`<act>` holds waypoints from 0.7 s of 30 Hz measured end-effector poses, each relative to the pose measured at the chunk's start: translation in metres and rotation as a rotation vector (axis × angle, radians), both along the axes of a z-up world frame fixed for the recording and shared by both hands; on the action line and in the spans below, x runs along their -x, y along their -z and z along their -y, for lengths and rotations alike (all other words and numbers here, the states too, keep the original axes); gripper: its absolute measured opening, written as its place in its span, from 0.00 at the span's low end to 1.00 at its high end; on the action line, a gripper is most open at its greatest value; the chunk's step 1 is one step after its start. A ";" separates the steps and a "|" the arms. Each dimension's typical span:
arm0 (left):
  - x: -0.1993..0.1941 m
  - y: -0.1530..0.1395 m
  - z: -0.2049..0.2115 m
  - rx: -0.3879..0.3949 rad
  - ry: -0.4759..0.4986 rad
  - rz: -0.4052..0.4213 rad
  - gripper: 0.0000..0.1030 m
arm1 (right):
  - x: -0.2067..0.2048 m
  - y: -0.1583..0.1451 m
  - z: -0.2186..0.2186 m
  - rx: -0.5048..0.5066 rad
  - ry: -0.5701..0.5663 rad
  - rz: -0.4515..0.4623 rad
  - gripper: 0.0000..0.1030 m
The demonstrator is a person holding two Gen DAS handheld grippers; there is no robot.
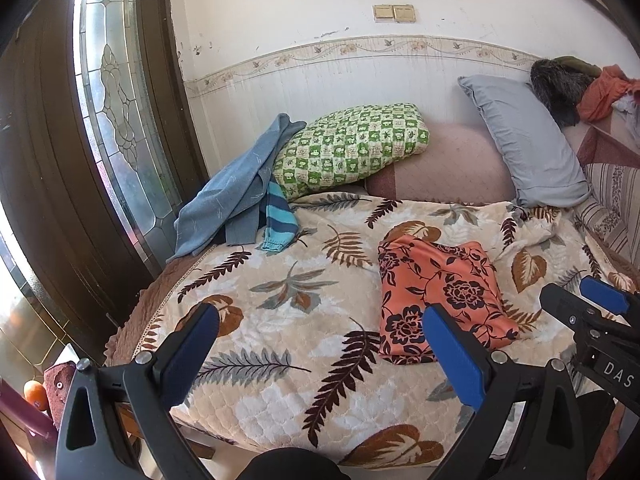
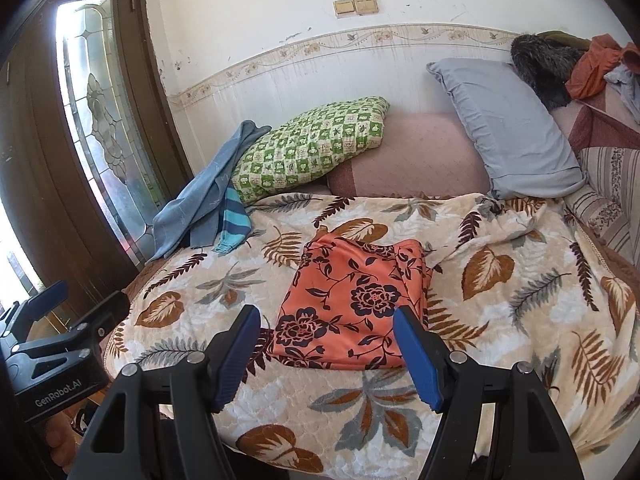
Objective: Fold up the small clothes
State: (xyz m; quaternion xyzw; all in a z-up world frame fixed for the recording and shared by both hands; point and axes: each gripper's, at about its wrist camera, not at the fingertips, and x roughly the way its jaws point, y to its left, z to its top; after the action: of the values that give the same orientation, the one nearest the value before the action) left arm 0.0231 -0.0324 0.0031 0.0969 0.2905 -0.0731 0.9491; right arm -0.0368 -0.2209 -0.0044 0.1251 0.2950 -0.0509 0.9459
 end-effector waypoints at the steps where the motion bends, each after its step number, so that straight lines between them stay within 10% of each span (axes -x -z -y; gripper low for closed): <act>1: 0.000 0.000 0.000 0.002 -0.002 0.001 0.98 | 0.000 -0.001 0.000 0.000 0.001 0.004 0.70; 21: 0.001 -0.006 -0.011 0.049 -0.009 0.006 0.98 | 0.004 -0.012 -0.004 0.031 -0.008 0.021 0.70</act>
State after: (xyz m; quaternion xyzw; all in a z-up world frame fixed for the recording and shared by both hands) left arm 0.0220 -0.0211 0.0088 0.0727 0.2860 -0.0754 0.9525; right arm -0.0407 -0.2172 0.0081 0.1098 0.2846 -0.0503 0.9510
